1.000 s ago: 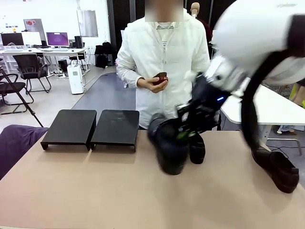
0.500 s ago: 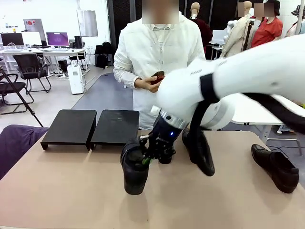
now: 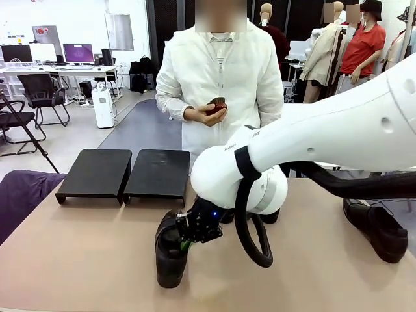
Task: Organize the shoes by placing them on the stand.
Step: Pick up one Shoe and place it in the middle of the table.
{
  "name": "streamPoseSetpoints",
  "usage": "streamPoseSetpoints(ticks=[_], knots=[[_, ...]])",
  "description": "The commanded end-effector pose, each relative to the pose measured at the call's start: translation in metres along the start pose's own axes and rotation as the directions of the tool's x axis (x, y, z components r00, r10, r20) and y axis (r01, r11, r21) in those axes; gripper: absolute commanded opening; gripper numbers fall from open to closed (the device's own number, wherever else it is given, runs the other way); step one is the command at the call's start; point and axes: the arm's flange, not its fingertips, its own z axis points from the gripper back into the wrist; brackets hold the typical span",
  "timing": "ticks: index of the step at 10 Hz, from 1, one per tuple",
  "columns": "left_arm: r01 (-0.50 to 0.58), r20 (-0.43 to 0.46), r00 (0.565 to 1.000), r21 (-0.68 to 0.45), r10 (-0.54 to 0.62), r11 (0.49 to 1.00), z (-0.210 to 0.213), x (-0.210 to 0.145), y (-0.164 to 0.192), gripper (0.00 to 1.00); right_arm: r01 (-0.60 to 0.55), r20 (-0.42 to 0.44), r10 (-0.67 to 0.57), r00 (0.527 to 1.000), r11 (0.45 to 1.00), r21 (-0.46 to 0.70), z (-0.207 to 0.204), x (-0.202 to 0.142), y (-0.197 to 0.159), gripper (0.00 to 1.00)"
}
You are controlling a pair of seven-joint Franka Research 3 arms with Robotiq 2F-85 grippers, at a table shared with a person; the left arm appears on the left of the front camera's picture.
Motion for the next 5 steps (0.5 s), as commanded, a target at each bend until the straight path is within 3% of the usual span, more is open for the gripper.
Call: streamPoseSetpoints(ticks=[1, 2, 3, 4, 5], knots=[[0.018, 0.01, 1.0, -0.015, -0.018, 1.0, 0.0002, 0.0, -0.0006, 1.0, 0.014, -0.019, -0.014, 1.0, 1.0, 0.005, -0.0071, 0.0037, 0.0044, 0.0], [0.018, 0.01, 1.0, -0.015, -0.018, 1.0, 0.0002, 0.0, -0.0006, 1.0, 0.026, -0.027, -0.025, 0.999, 1.0, 0.004, -0.0123, 0.0056, 0.0012, 0.0], [0.018, 0.01, 1.0, -0.015, -0.018, 1.0, 0.0002, 0.0, -0.0006, 1.0, 0.04, -0.046, -0.039, 0.998, 0.999, 0.017, -0.0147, 0.0079, -0.0009, 0.23], [0.018, 0.01, 1.0, -0.015, -0.018, 1.0, 0.0002, 0.0, -0.0006, 1.0, 0.039, -0.04, -0.038, 0.998, 0.999, 0.024, -0.0147, 0.0086, -0.0015, 0.82], [0.018, 0.01, 1.0, -0.015, -0.018, 1.0, 0.0002, 0.0, -0.0006, 1.0, 0.049, -0.03, -0.048, 0.998, 0.998, 0.038, -0.0125, 0.0098, -0.0017, 1.0]])
